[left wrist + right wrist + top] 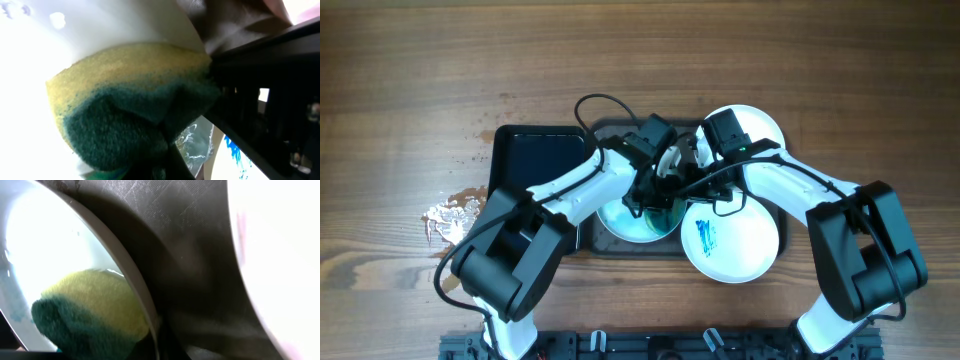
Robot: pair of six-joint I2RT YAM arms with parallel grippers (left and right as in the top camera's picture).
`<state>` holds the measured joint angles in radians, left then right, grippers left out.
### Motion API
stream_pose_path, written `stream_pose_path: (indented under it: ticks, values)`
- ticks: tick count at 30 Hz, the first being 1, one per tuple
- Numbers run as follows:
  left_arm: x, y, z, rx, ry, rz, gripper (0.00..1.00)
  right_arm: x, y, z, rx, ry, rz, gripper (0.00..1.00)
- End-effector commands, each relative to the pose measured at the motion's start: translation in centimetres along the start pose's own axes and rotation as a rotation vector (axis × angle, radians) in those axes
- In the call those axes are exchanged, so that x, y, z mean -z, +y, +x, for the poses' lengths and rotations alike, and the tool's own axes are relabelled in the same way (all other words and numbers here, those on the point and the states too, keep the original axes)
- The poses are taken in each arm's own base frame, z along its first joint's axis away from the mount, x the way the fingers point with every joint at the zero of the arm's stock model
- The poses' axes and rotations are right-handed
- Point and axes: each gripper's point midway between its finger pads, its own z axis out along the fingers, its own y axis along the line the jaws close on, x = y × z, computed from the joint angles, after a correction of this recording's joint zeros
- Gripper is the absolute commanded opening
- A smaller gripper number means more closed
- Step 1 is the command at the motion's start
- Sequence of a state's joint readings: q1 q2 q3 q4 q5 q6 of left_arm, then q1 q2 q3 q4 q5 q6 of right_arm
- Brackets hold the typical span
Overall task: Clean dirty plates on tray and stack at the side
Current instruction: 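Scrub the blue paint on the held plate with the left sponge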
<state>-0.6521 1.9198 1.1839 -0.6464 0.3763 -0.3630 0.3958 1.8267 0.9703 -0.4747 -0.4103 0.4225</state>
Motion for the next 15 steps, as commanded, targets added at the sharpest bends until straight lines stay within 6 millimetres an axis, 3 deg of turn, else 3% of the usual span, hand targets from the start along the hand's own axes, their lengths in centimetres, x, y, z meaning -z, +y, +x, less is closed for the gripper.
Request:
stream_pose_path:
  ticks: [1,5,9,13,15]
  values:
    - [-1.7,2.2,2.8,0.115,0.093,-0.116,0.04,-1.1,-0.8,1.0,-0.009,0.032,0.042,0.04]
    - [1.1,10.3,2.7,0.274,0.037,-0.461,0.04,-1.1,-0.9,1.1,-0.007,0.036,0.044,0.04]
    - [3.6,15.0,2.6,0.371,-0.010,-0.645,0.04,-1.1,-0.9,1.1,-0.007,0.036,0.045,0.04]
    - [5.5,16.5,1.5,0.416,-0.090,-0.743,0.04,-1.1,-0.9,1.1,-0.007,0.035,0.044,0.04]
    - [6.7,16.2,0.4,0.415,-0.126,-0.769,0.04,-1.1,-0.9,1.1,-0.007,0.034,0.044,0.04]
